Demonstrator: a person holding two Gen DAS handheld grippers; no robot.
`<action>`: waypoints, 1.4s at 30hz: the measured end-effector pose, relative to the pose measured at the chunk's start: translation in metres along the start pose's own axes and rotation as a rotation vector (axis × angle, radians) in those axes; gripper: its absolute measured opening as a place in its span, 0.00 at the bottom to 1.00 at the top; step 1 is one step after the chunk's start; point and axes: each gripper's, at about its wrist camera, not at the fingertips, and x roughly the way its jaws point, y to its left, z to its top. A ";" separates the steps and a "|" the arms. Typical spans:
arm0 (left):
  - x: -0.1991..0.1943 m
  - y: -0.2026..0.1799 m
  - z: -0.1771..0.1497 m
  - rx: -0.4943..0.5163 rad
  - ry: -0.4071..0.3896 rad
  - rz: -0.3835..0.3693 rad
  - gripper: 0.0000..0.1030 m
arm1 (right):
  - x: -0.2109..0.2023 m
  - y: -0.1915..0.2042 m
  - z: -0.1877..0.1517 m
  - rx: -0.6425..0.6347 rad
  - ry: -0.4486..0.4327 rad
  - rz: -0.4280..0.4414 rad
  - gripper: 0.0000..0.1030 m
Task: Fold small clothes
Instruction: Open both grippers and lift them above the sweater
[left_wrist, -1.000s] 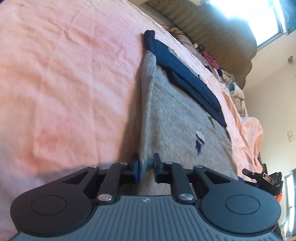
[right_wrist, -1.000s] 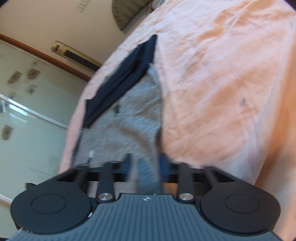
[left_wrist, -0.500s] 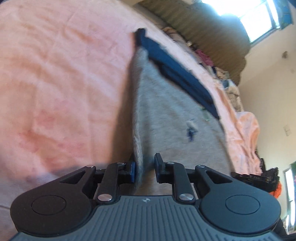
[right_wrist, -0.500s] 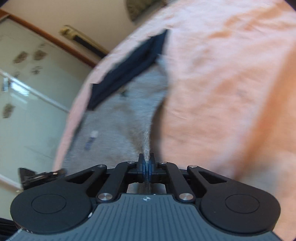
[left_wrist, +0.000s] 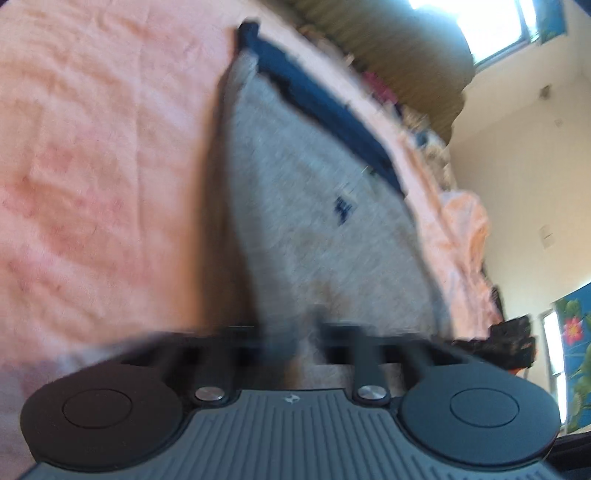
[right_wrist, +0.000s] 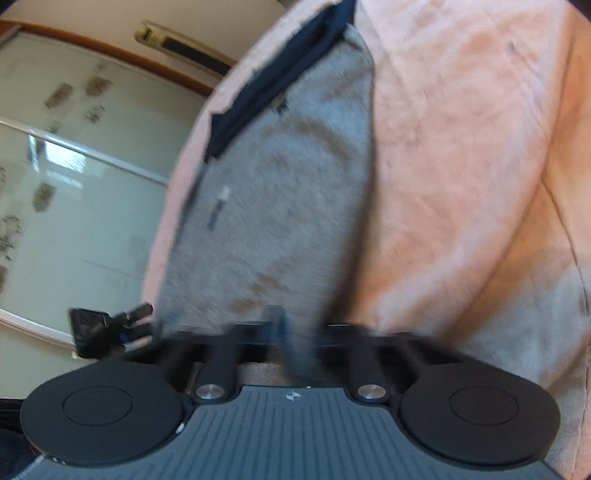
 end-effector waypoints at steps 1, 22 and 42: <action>-0.004 0.002 -0.002 0.004 -0.012 0.022 0.06 | -0.006 0.001 0.000 -0.010 -0.010 -0.019 0.11; 0.093 -0.108 0.045 0.342 -0.303 0.457 0.87 | 0.095 0.086 0.081 -0.221 -0.339 -0.374 1.00; 0.111 -0.102 0.031 0.438 -0.340 0.572 1.00 | 0.117 0.089 0.044 -0.534 -0.397 -0.690 1.00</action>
